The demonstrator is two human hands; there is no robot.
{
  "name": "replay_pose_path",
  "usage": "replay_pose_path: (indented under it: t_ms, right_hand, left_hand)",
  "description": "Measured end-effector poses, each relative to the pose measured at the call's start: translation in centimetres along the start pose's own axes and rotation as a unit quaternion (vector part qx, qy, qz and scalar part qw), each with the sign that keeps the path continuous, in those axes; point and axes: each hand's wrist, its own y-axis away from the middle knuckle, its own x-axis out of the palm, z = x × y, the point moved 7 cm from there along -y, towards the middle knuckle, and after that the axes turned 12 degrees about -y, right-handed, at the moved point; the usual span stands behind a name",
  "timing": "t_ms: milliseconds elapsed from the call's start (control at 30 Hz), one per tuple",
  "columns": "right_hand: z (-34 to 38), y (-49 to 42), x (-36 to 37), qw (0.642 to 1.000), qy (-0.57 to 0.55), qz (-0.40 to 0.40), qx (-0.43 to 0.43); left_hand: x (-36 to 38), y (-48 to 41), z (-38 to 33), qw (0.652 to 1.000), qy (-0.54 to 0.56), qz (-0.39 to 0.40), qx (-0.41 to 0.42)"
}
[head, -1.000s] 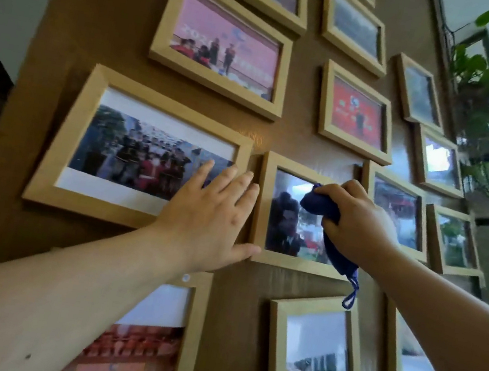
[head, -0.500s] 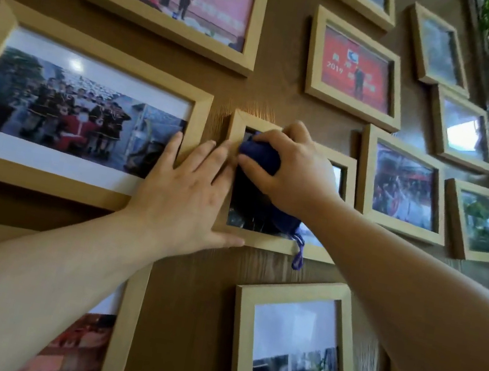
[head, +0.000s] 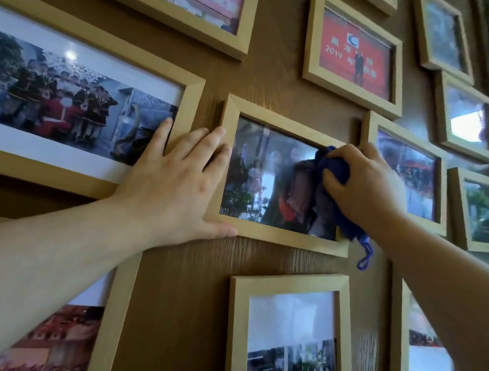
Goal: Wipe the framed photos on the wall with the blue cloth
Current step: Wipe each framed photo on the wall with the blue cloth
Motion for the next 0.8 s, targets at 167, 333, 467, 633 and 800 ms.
replay_pose_path:
  t_ms: [167, 333, 467, 633, 800]
  right_hand:
    - [10.9, 1.0, 2.2, 0.978, -0.089, 0.060, -0.177]
    - [9.8, 1.8, 2.3, 0.970, -0.022, 0.088, -0.225]
    - [2.8, 2.6, 0.9, 0.986, 0.053, 0.095, -0.124]
    - [2.8, 3.3, 1.1, 0.989, 0.057, 0.089, -0.103]
    - [9.7, 4.2, 2.4, 0.977, 0.002, 0.103, -0.186]
  left_hand:
    - [0.0, -0.1, 0.0, 1.000, -0.011, -0.005, 0.001]
    - [0.1, 0.0, 0.1, 1.000, -0.006, -0.009, 0.002]
    - [0.1, -0.1, 0.1, 1.000, 0.003, -0.007, 0.004]
    - [0.0, -0.1, 0.0, 1.000, -0.002, -0.002, 0.000]
    - [-0.2, -0.1, -0.1, 1.000, 0.003, -0.007, -0.007]
